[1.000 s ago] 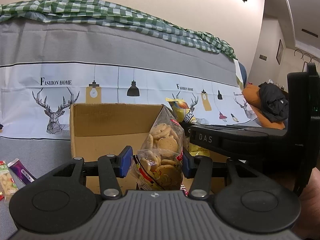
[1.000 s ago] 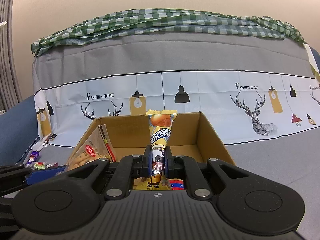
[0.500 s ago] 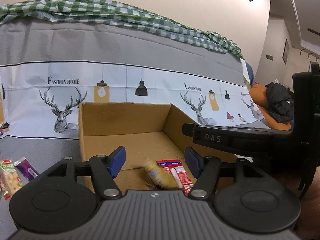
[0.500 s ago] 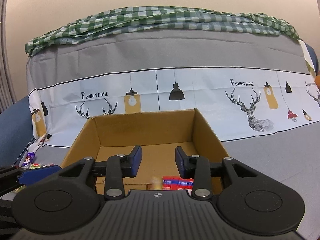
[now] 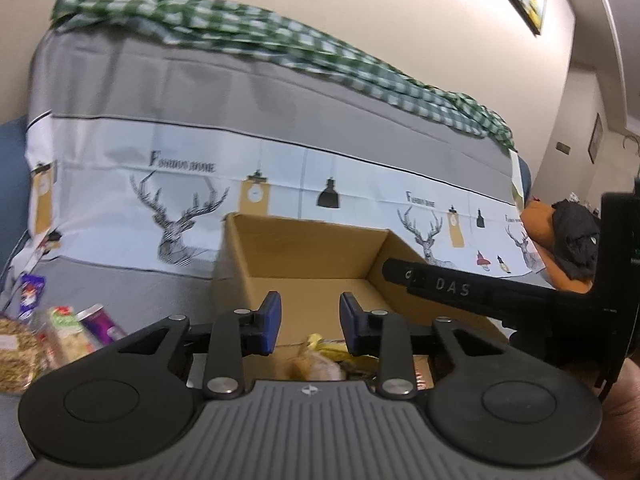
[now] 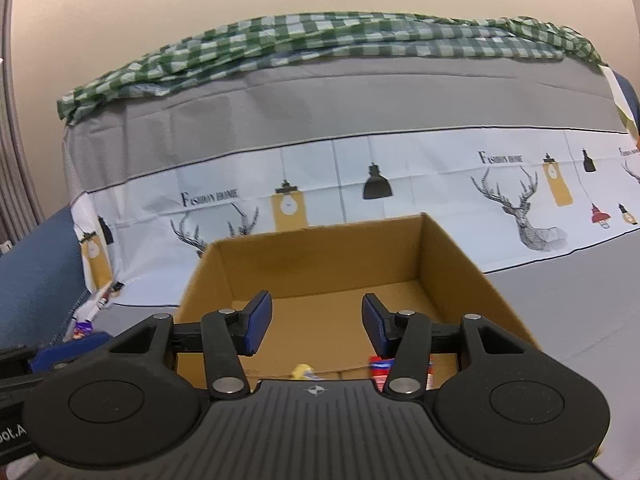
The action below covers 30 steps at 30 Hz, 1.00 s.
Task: Organize snacks
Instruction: 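Move both open tools back over the snack pile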
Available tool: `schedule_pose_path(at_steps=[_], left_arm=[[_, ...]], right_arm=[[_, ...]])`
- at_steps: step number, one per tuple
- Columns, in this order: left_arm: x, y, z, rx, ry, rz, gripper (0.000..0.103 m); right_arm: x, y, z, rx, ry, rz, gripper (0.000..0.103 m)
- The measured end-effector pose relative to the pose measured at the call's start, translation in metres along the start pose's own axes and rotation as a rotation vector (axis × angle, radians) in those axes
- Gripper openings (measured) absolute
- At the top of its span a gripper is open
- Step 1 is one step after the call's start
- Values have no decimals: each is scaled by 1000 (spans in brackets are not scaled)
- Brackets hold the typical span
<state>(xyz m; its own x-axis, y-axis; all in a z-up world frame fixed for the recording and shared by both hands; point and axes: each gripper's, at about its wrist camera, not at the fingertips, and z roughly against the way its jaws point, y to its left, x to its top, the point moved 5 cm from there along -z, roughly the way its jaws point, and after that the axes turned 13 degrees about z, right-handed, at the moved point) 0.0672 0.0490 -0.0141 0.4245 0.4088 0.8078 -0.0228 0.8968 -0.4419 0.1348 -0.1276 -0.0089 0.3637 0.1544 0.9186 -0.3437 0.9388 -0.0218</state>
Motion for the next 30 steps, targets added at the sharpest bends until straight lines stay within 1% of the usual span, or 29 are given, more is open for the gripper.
schedule_pose_path(at_steps=[2,4,6,7,9,10,11,13,14,15,16,18,19,20,22,23,25,27,28,29,30], left_arm=[[4,12,8,19,11,4,35],[9,25,15,38,21,0,35],[21,43,15,49,54,33,35],[28,52,13,68,69,48,35],[43,71,11,107,70,66,35],[50,80,12,120,57,83,35],[55,93,13,134,37,109,36],[54,119,18,159,7,170,37],[49,135,18,182,16,225,36],[46,152,18,232,55,306,35],[49,165,20,246,57,387,35],[56,184,26,228,12,506,37],[57,191,26,239,2,534,38],[57,198,25,261,4,559,38],[55,209,19,289,13,638,40],[53,216,17,296,10,685,44],[50,225,17,332,-2,735,46],[48,232,17,371,-18,782,56],[47,236,17,393,-25,806,68],[45,240,18,412,-28,832,73],[42,242,16,420,-25,855,74]], right_arm=[[2,9,1,3,-15,-1,60],[2,20,1,23,-27,4,62],[2,30,0,20,-21,19,64],[1,36,0,13,-14,22,66],[2,44,2,29,-14,3,66],[2,48,3,39,-15,-3,66],[3,53,4,43,-19,-3,66],[2,65,6,64,-19,9,67],[1,72,5,87,-10,13,67],[0,79,4,112,1,18,67],[0,88,3,134,9,31,67],[2,105,3,160,2,71,66],[3,114,4,175,-11,89,65],[4,121,5,196,-16,98,55],[6,138,3,257,-1,116,41],[7,145,2,273,6,120,38],[6,159,-5,286,29,124,37],[2,173,-19,283,78,129,37],[0,180,-29,278,107,136,37],[-2,186,-39,268,133,141,37],[-4,192,-50,259,163,147,37]])
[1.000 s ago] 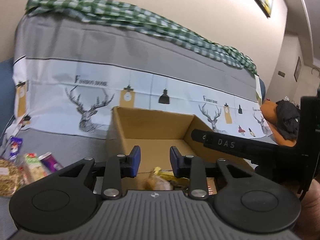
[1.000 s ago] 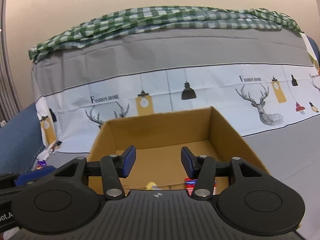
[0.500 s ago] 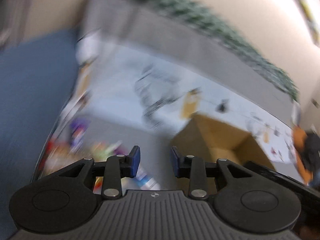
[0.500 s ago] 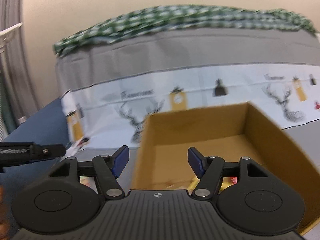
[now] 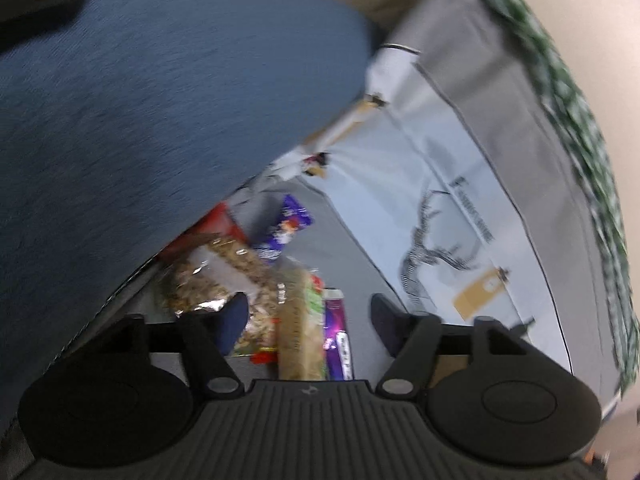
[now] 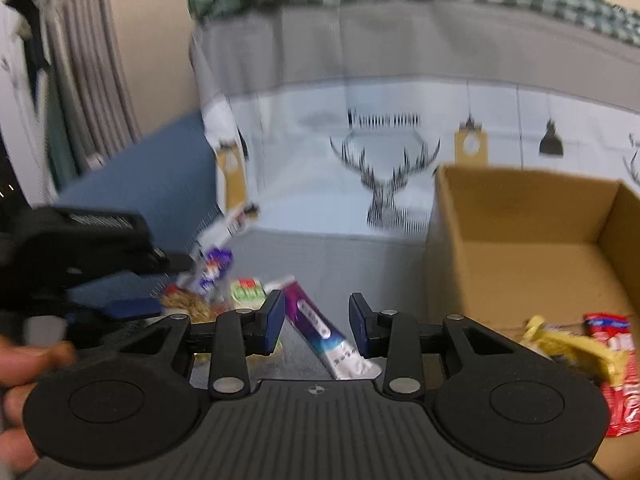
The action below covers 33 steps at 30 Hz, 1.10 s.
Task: Organize snacks
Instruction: 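Move both open tools back over the snack pile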
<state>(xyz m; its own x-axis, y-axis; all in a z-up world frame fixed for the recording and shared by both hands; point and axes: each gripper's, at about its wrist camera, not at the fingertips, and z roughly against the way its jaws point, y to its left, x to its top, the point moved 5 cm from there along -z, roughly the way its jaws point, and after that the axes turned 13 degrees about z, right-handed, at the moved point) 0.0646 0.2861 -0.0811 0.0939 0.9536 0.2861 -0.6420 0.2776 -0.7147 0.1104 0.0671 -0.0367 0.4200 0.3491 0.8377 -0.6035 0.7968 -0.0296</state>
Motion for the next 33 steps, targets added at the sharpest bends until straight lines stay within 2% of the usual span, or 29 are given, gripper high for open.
schedule_pose_path(at_steps=[3,6,10,11,15,18,21,23,26,31,33], left_arm=[[0,14,-10,50,27,84,80],[1,23,-20,87,41,134,85],[6,28,-31,123,29,185,89],[7,28,-33,123,23,190,92],[9,21,-39,150,-19,154,92],[11,19,-41,178,-58,133,92],[12,19,-42,214,-84,110,92],[11,22,-40,231,-86,106,92],[11,29,-41,246,-64,128,92],[16,38,-50,261,-33,157,92],[17,35,-54,257,-26,133,86]], right_arm=[[0,9,-37,-1,81,-11,39],[-4,10,-68,-36,137,-8,47],[-17,6,-100,-55,218,-27,50],[-20,6,-105,-56,229,-28,53],[-33,3,-125,-60,288,-27,60],[-36,3,-129,-60,283,-13,62],[-37,8,-128,-36,262,28,50],[-37,13,-125,-17,246,65,34],[-37,16,-118,1,234,74,23],[-33,15,-106,10,218,32,18],[-29,16,-97,28,203,27,18]])
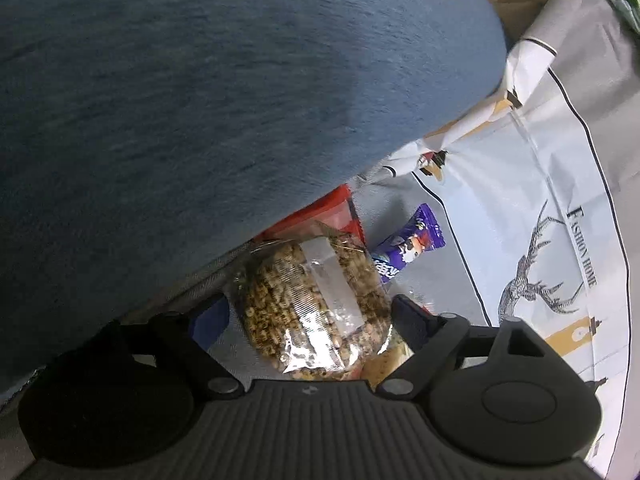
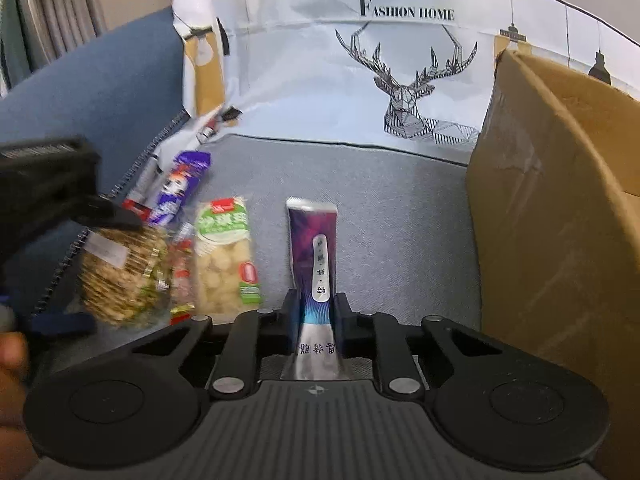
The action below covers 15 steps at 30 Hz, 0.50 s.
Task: Organize snacks
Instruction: 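Move both open tools back over the snack pile, then grasp the purple tube pack with the right tool while the left tool grasps the peanut bag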
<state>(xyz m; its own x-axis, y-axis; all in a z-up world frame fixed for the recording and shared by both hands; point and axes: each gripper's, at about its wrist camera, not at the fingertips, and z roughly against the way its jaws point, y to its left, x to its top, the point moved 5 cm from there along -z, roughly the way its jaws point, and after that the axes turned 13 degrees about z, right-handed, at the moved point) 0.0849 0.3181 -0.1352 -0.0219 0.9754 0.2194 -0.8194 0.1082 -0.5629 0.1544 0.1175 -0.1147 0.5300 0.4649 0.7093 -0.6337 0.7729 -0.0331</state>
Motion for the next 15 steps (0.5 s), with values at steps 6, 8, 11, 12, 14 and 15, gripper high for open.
schedule_pose_path(at_steps=[6,8,11,12,14,15], left_arm=[[-5,-3,9,-13,-6,-124,66],[-8,-1,14,-32,12,-165,51],[-14,3,21,-46,57,-236,14],[-16,4,24,-57,82,-266,7],[-22,8,31,-83,138,-308,7],[-25,10,35,-101,166,-328,7]], right_arm=[[0,0,37,37,11,32,18],[-5,-2,51,53,30,16,18],[-20,13,77,73,48,41,18],[-26,19,84,80,54,49,18],[-40,28,98,97,67,47,18],[-48,31,104,107,76,37,18]])
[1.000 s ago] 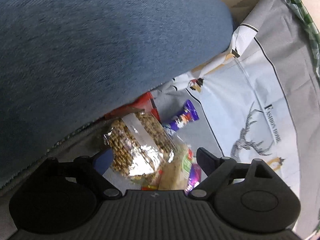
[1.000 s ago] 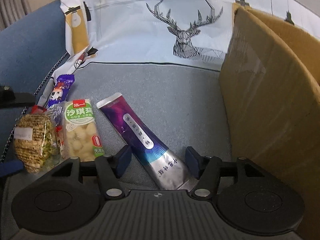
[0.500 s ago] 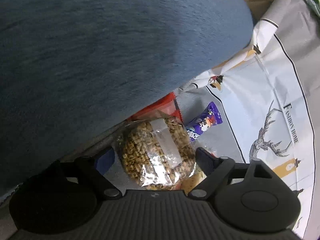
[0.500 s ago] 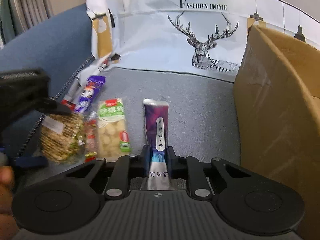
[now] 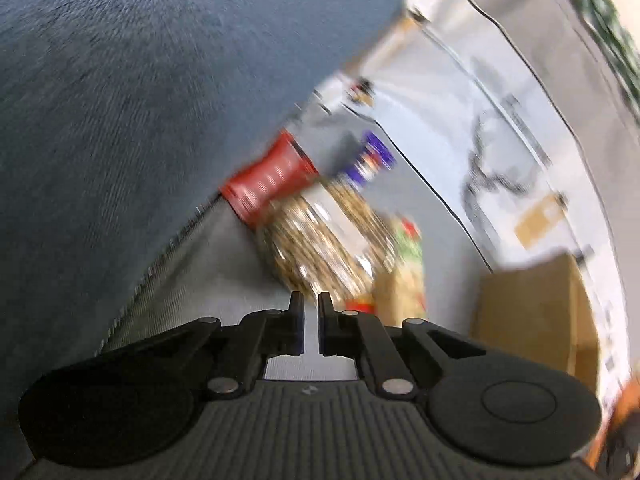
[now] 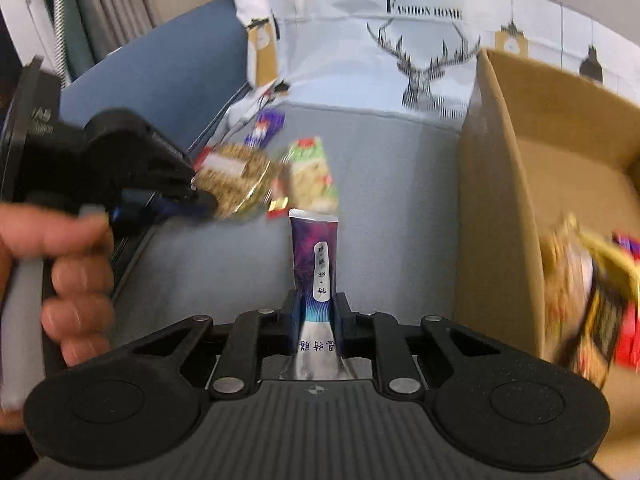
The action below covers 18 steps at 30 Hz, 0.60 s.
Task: Organize snacks
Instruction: 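Grasp the purple tube pack with the right tool while the left tool grasps the peanut bag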
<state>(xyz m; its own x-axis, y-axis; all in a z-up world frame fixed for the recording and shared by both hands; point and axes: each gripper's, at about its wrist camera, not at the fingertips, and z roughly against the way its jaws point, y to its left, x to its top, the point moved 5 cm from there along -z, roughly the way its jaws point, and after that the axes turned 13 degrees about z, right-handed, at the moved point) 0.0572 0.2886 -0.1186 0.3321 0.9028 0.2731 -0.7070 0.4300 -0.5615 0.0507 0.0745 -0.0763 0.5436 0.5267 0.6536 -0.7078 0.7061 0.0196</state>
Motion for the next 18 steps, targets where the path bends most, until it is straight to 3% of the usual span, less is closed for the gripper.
schedule_pose_path(at_steps=[3,7,11,15,18], left_arm=[[-7,-1,15,-1,-19,-100,15],[-11,-17,25,56,-142,-299,51],[-17,-37,15,40,-179,-419,85],[-16,-55,-9,100,-212,-476,94],[-13,-63,-29,163,-227,-490,98]], right_arm=[[-20,7,8,20,14,-30,18],[-37,8,3,18,21,-14,18],[-41,12,-5,6,23,47,20],[-41,10,-12,12,34,66,21],[-42,13,-18,31,64,105,34]])
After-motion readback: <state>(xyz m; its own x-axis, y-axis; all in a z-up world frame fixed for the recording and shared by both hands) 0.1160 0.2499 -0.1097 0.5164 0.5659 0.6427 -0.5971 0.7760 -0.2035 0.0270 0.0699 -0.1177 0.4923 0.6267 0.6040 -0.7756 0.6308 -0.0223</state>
